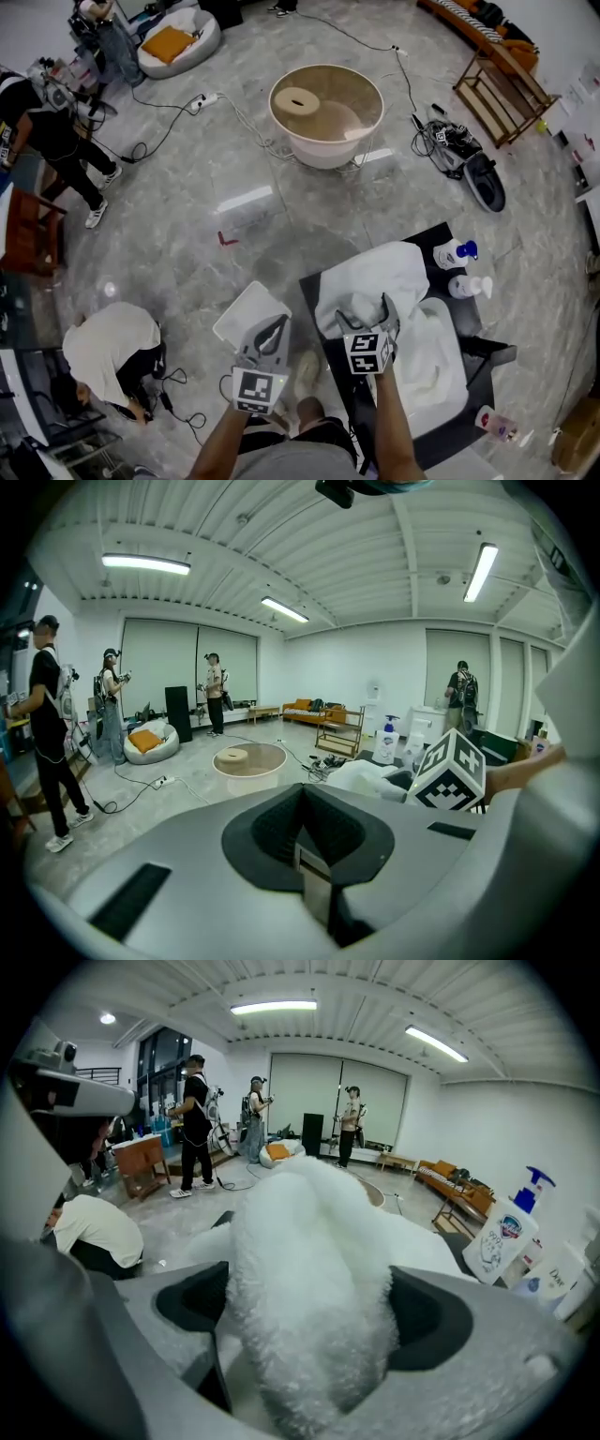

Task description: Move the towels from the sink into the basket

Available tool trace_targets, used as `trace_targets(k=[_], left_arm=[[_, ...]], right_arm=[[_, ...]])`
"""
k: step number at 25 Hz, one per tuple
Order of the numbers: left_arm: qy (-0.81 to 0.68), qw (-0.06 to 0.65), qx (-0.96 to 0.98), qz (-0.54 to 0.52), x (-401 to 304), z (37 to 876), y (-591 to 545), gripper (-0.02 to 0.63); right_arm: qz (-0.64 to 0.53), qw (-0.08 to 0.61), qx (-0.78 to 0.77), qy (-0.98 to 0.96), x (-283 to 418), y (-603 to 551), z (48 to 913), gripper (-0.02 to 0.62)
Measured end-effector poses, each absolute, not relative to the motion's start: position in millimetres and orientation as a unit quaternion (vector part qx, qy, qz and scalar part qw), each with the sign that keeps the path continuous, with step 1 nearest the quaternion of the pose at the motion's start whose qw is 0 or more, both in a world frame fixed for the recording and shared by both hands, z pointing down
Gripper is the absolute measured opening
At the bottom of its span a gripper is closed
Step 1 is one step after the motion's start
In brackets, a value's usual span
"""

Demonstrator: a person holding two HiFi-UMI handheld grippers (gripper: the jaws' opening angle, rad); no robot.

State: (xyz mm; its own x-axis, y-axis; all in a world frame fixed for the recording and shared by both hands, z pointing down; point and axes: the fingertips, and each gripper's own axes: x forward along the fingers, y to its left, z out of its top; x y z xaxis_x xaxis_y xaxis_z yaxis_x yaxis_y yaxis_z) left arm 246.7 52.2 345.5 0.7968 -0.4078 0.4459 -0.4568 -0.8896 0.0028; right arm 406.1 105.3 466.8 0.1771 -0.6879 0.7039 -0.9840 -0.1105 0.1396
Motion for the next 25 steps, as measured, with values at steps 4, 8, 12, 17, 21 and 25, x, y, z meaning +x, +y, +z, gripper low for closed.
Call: trace_targets(k=[4, 8, 12, 17, 21, 25], left_arm=[[-0.233, 0.06, 0.943, 0.229, 249.1, 354.7, 49.1, 0.009], [-0.231, 0.063, 0.942, 0.234, 250.9, 359.8, 50.3, 0.009], [-0.232, 0.063, 0.941, 0.236, 251.7, 364.1, 49.9, 0.009], [-0.24, 0.079, 0.939, 0.235, 250.1, 357.4, 53.5, 0.009], [-0.234, 0.059, 0.942, 0.235, 241.6, 358.0, 53.9, 0.009], [-0.23, 0.052, 0.945, 0.227, 238.2, 344.3, 55.2, 0.009]], right_arm=[[0.239, 0.319, 0.709, -0.582, 410.6, 102.1, 476.3, 0.518], [0.233, 0.318, 0.713, -0.58, 410.9, 103.5, 476.2, 0.517], [0.229, 0.326, 0.712, -0.579, 413.7, 104.6, 476.5, 0.45], [0.211, 0.346, 0.717, -0.567, 417.6, 111.9, 472.3, 0.266], [0.206, 0.34, 0.721, -0.567, 418.1, 112.4, 467.4, 0.194], [0.207, 0.325, 0.73, -0.565, 416.6, 114.2, 456.3, 0.16]])
